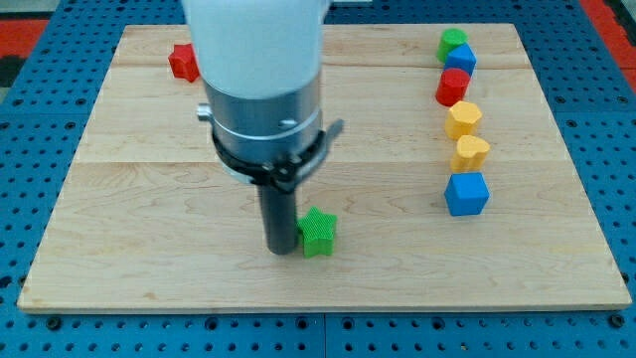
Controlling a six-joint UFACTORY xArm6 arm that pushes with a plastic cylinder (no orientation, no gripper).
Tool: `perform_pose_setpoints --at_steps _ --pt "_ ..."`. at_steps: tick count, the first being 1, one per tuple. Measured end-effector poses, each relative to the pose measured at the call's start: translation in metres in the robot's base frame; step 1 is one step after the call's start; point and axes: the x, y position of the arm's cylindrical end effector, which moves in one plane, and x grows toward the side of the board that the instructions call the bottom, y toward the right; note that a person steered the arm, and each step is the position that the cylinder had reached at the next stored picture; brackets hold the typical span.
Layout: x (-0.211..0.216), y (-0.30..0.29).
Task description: Move the green star to the right
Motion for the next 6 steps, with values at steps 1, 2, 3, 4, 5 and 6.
perform_pose_setpoints --at_steps 1,2,3,4,5,6 --pt "-0.015 -0.005" --pt "-0.016 0.034" --pt "-0.013 0.075" --pt "-0.01 0.06" --pt "0.001 0.032" --pt "0.019 0.05"
